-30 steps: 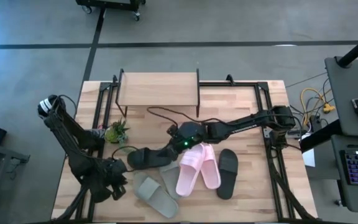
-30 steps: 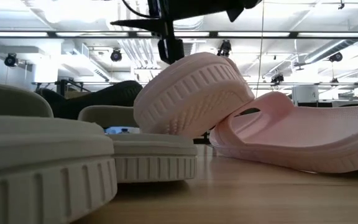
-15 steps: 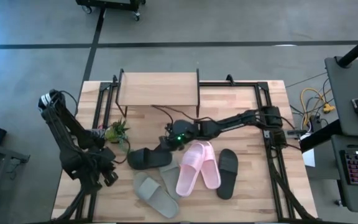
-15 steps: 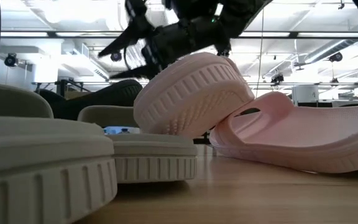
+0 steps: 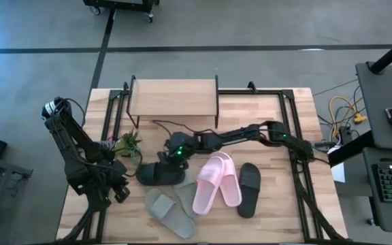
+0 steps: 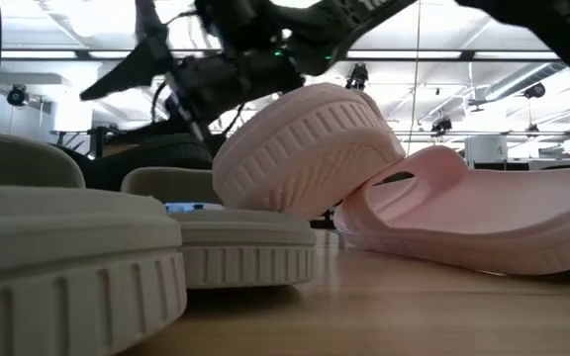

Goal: Pick and place slides into the shelf
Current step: Move the left black slider under the shelf

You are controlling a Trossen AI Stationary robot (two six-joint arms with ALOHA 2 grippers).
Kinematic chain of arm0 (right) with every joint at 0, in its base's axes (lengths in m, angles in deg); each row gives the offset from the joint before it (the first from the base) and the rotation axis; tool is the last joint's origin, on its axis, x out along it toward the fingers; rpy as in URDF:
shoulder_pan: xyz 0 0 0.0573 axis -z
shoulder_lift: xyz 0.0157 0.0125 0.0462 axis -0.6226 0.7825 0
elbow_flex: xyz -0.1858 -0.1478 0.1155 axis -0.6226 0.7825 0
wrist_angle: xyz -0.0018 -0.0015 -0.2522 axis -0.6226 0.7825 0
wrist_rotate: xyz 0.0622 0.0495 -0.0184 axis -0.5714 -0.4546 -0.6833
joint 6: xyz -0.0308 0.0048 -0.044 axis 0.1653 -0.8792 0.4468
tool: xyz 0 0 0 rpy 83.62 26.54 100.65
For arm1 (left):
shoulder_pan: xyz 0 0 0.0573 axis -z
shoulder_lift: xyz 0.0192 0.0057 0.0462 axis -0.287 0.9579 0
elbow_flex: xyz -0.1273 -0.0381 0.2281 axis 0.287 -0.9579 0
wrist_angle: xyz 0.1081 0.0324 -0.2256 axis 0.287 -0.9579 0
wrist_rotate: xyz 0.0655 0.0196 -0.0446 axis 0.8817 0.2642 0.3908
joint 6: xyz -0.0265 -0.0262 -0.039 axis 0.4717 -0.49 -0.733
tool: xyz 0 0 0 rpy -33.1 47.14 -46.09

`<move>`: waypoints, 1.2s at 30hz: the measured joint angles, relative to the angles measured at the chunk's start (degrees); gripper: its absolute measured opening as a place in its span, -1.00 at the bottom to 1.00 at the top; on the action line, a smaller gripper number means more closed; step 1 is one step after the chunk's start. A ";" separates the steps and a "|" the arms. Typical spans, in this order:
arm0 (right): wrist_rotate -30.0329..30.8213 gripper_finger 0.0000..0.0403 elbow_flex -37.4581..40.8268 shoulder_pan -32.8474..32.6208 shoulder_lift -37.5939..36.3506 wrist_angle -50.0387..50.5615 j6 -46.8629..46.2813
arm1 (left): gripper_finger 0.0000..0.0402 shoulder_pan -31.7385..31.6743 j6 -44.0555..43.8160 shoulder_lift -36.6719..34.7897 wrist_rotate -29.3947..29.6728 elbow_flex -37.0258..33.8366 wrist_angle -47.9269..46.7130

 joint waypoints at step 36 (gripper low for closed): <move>2.96 0.00 -27.39 1.14 8.41 32.75 6.54 | -0.64 0.00 3.29 0.46 7.61 -0.07 0.09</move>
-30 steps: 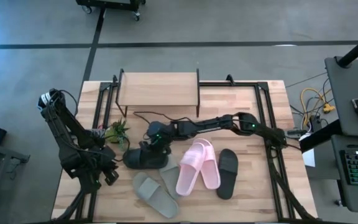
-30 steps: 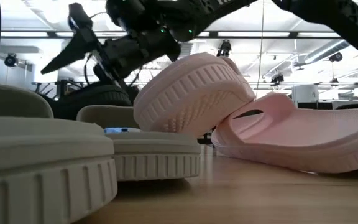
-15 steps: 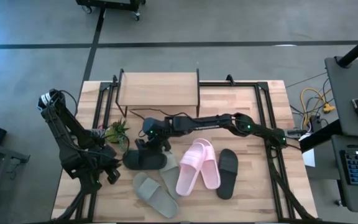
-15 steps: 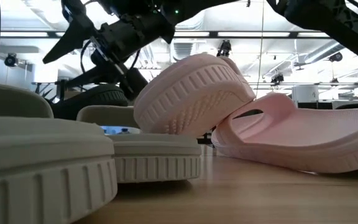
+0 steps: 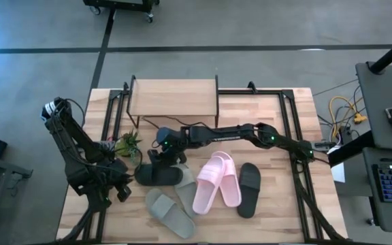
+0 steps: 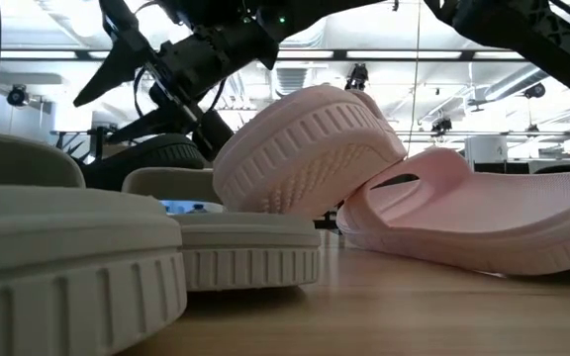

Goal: Pick and place slides into the shelf
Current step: Move the left black slider under the shelf

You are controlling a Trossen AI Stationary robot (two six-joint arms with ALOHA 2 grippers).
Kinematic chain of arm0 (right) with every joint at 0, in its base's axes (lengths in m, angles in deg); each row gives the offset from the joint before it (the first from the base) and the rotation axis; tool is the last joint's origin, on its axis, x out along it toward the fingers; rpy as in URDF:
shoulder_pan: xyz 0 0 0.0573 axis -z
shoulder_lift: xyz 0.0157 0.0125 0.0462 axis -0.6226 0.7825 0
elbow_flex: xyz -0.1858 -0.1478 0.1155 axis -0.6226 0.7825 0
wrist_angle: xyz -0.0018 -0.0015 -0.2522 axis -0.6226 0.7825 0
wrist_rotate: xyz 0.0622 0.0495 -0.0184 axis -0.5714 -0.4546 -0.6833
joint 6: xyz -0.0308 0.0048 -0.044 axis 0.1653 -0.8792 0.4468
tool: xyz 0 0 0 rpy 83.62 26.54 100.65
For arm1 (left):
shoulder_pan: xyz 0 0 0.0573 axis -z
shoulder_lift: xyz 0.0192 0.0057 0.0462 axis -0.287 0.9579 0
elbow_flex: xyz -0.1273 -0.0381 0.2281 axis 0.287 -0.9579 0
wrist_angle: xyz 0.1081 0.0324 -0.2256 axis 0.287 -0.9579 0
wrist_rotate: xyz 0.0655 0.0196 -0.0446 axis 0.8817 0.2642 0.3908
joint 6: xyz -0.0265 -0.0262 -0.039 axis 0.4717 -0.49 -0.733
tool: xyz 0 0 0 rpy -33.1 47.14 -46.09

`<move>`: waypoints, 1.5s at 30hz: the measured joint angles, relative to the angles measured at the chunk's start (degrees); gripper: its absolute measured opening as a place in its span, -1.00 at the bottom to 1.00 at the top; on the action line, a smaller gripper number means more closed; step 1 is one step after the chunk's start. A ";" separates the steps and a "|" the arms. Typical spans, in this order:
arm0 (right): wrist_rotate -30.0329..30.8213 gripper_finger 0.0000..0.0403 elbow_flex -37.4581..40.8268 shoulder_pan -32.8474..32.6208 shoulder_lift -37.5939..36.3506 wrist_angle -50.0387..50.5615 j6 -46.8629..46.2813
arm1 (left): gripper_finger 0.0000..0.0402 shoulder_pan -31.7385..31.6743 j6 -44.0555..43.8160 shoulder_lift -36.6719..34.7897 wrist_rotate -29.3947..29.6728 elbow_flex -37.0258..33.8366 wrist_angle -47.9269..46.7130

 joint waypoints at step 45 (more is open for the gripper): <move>-1.10 0.00 2.80 -0.15 0.33 -2.86 3.77 | -0.64 -3.57 -7.73 0.22 18.58 -23.52 35.87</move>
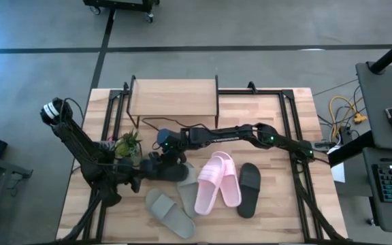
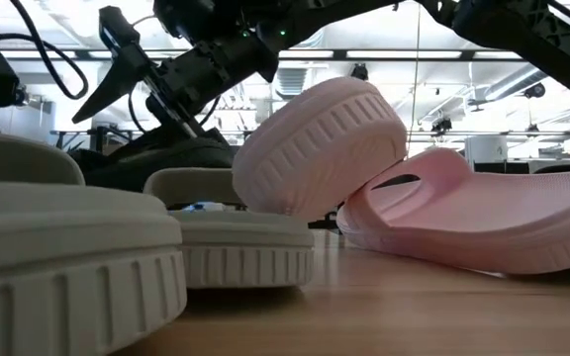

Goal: Pick and place slides into the shelf
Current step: Move the left black slider under the shelf

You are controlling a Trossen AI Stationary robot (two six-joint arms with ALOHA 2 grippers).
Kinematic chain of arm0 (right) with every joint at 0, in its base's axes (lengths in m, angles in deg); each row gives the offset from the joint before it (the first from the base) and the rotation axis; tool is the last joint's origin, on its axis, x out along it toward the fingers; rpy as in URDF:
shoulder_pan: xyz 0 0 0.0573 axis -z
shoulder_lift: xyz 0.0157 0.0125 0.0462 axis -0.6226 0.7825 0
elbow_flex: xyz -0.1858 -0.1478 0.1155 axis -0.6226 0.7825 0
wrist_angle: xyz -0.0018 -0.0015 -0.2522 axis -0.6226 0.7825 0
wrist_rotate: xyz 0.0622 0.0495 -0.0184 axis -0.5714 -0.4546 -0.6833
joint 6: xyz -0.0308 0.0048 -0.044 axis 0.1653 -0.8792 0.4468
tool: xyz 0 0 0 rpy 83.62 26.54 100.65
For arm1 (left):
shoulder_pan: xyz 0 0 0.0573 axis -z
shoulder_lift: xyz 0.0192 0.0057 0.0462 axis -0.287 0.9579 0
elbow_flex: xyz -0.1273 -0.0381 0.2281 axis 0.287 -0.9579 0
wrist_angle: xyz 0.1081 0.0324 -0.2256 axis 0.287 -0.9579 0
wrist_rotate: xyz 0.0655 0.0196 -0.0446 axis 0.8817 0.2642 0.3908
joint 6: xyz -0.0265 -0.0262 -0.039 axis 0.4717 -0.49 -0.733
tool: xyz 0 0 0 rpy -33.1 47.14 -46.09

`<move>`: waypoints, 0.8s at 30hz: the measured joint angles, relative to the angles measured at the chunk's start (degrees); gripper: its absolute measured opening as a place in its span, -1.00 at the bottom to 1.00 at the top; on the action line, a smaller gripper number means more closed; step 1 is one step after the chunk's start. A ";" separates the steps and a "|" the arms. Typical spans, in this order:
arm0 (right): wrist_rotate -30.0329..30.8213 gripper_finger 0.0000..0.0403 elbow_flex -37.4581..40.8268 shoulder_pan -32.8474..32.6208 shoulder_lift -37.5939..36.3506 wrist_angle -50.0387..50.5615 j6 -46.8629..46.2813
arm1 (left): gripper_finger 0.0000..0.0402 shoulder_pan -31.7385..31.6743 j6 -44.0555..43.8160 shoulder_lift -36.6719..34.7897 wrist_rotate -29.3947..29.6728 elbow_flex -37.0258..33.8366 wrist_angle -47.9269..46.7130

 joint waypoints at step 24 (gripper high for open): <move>-7.05 0.00 0.00 0.13 0.00 0.15 0.73 | -0.64 -0.10 18.55 -1.70 -1.29 -0.02 15.38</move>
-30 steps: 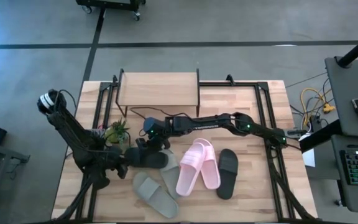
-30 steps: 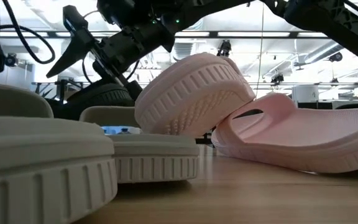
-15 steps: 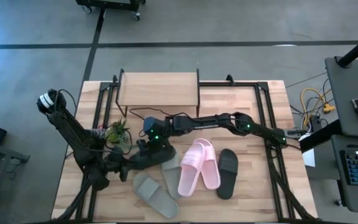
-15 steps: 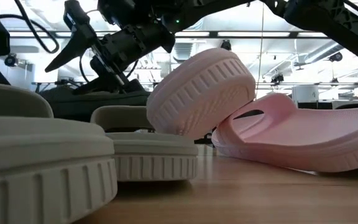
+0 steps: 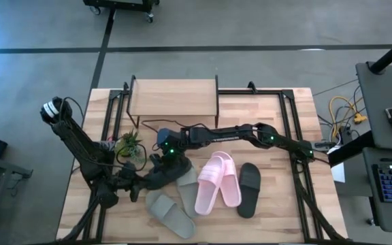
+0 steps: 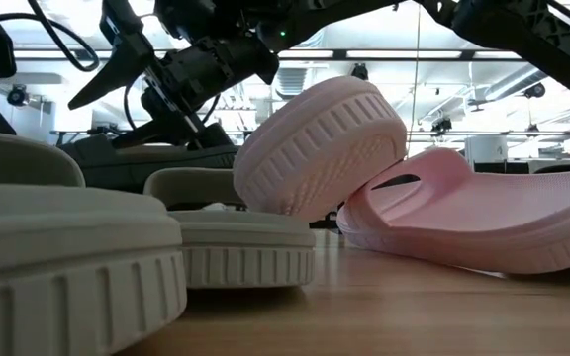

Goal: Pick and place slides into the shelf
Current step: Move the left black slider under the shelf

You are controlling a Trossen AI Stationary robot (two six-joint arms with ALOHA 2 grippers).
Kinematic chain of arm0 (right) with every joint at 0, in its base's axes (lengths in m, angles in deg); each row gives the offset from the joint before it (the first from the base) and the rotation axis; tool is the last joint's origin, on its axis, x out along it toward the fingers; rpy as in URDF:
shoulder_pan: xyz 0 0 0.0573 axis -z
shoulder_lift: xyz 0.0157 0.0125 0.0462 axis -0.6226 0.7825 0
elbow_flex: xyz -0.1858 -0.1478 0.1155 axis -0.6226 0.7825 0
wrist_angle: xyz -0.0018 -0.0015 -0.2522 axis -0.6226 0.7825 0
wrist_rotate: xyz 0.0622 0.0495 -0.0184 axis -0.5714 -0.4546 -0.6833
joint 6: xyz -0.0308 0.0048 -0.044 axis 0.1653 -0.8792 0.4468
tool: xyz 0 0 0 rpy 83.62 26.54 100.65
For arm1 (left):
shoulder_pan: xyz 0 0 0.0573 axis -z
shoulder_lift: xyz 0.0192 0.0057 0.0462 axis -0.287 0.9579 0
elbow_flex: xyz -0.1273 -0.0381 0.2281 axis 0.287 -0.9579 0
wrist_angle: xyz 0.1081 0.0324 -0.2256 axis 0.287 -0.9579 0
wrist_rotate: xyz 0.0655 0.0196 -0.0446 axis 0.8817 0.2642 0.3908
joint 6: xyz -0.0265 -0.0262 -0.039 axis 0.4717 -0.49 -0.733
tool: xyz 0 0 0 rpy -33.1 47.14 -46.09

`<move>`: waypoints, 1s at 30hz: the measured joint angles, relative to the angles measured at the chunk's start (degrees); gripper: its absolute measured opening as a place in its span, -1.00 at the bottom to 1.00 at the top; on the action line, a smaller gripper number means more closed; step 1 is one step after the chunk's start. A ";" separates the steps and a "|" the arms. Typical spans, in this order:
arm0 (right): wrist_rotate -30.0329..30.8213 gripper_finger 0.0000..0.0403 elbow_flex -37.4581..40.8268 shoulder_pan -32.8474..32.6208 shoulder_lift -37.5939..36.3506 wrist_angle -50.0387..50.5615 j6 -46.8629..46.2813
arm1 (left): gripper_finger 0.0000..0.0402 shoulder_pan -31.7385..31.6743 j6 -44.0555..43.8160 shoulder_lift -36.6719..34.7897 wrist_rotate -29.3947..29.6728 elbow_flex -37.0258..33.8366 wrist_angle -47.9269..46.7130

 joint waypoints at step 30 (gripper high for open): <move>3.04 -0.34 0.87 -0.15 0.63 3.22 1.07 | -0.64 -1.62 -0.01 -0.64 2.66 -0.38 -0.28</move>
